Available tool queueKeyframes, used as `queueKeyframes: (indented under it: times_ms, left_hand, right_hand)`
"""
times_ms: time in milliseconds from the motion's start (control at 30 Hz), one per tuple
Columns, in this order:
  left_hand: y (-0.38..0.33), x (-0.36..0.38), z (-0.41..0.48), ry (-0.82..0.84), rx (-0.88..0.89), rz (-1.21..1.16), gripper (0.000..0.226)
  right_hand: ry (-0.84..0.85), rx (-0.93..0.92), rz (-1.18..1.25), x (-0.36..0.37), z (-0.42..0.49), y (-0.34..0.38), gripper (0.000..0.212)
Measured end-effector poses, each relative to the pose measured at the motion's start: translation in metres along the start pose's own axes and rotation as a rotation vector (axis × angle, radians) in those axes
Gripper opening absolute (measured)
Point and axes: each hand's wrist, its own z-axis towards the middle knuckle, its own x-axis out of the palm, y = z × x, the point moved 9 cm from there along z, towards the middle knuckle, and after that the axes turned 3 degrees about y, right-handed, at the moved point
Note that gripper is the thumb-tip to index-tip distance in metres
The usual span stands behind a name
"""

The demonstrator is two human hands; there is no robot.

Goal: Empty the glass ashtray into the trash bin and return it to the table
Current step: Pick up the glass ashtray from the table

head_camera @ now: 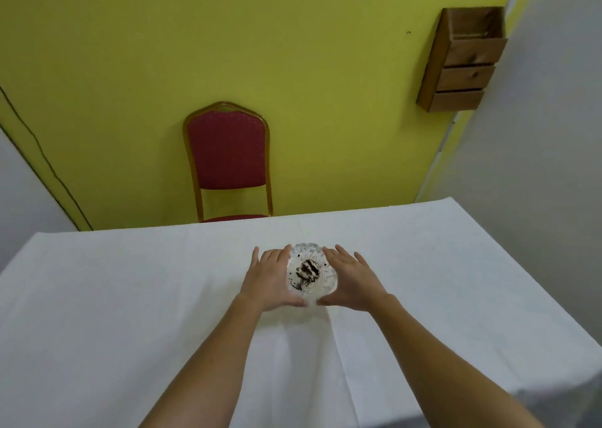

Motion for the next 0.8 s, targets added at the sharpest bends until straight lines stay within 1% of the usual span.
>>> queueKeyframes:
  times_ms: [200, 300, 533, 667, 800]
  left_hand:
    - [-0.083, -0.014, 0.022, -0.030, 0.202, 0.033, 0.128]
    - [-0.128, -0.013, 0.026, -0.037, 0.276, 0.027, 0.128]
    - [-0.272, -0.020, 0.036, -0.038, 0.507, 0.055, 0.127]
    - [-0.357, -0.016, 0.036, -0.056, 0.581, 0.039, 0.127]
    - [-0.442, -0.005, 0.035, -0.066, 0.653, 0.024, 0.125]
  right_hand:
    - [-0.123, 0.162, -0.017, -0.049, -0.056, -0.051, 0.115]
    - [-0.144, 0.229, -0.029, -0.067, -0.089, -0.076, 0.114]
    - [-0.240, 0.441, -0.022, -0.120, -0.188, -0.159, 0.115]
    - [-0.257, 0.519, -0.056, -0.152, -0.245, -0.211, 0.113]
    - [-0.310, 0.587, -0.004, -0.176, -0.307, -0.264, 0.113]
